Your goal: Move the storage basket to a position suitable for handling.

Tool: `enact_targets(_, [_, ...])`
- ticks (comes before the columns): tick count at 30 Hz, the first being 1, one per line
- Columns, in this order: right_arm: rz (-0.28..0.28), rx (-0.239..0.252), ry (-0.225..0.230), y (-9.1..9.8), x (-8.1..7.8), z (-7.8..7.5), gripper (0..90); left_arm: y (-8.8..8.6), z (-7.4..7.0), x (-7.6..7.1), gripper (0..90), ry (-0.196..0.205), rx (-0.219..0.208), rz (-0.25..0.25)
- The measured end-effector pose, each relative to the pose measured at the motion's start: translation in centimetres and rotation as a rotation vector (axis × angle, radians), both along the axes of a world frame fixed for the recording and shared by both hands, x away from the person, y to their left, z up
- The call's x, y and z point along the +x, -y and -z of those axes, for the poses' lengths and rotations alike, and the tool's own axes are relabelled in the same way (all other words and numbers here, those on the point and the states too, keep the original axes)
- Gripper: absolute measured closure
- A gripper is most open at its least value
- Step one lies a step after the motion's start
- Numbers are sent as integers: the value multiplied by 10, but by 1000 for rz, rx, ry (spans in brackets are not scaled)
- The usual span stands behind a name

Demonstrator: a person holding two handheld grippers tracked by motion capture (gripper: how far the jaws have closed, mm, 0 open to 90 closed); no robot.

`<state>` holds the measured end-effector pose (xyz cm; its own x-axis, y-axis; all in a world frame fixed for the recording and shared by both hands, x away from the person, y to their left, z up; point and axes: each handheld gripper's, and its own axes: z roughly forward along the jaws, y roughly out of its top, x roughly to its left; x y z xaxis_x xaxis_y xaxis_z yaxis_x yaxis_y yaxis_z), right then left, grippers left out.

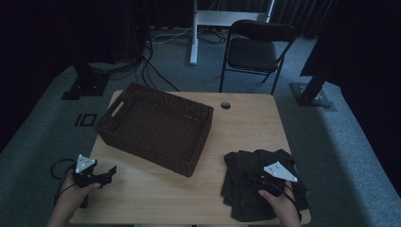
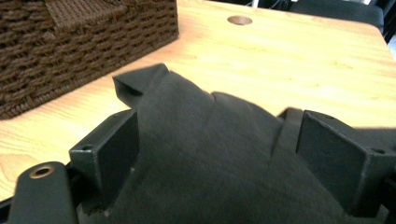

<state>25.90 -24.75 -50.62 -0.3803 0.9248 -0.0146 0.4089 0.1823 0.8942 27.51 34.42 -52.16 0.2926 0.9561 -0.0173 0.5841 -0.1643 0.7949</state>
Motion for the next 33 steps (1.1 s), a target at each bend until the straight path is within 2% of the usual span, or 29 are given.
enact_targets(1, [-4, 1, 3, -2, 1, -1, 132, -2, -4, 2, 151, 17, -6, 3])
enact_targets(4, [-26, -3, 13, -10, 2, -5, 132, -4, -10, 5, 151, 33, -7, 5])
enact_targets(11, [-68, 10, 26, -28, 6, -11, 132, -10, -20, 14, 151, 60, -10, 1])
enact_targets(19, [-122, 20, 35, -51, 11, -19, 132, -20, -38, 26, 152, 98, -15, -4])
enact_targets(24, [-139, 34, 41, -63, 14, -23, 132, -22, -47, 29, 152, 147, -32, -21])
enact_targets(33, [-174, 48, 61, -82, 19, -34, 132, -30, -64, 39, 154, 180, -45, -9])
